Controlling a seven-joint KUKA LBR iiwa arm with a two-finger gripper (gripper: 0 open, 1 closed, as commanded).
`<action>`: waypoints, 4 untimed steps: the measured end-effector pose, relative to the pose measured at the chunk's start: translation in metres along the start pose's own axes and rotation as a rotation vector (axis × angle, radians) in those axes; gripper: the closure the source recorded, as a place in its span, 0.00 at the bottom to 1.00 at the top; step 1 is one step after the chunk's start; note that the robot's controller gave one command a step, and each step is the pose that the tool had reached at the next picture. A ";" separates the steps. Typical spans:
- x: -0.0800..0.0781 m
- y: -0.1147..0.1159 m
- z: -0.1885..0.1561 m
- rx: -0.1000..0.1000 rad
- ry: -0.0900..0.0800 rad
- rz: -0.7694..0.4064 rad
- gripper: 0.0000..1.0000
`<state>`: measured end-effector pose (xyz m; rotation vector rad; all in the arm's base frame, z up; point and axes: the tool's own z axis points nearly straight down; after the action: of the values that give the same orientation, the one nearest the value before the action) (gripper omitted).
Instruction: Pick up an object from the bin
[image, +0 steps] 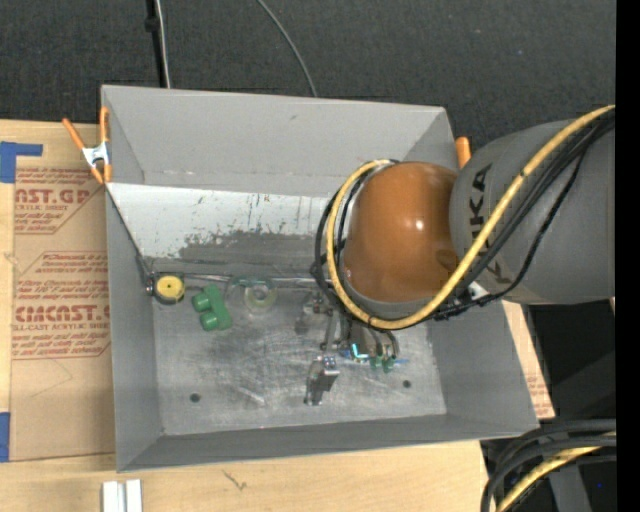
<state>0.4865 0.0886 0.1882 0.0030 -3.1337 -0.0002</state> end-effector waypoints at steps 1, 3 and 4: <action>-0.023 0.041 0.116 0.001 -0.015 -0.264 0.00; 0.004 0.032 0.106 0.001 -0.019 -0.316 0.00; -0.002 0.005 0.103 0.001 -0.008 -0.233 0.00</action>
Offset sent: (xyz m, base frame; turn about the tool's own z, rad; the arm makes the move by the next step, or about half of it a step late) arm 0.0189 0.0403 -0.1182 -0.2636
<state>0.4875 0.0935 0.0851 0.3680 -3.1206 -0.0001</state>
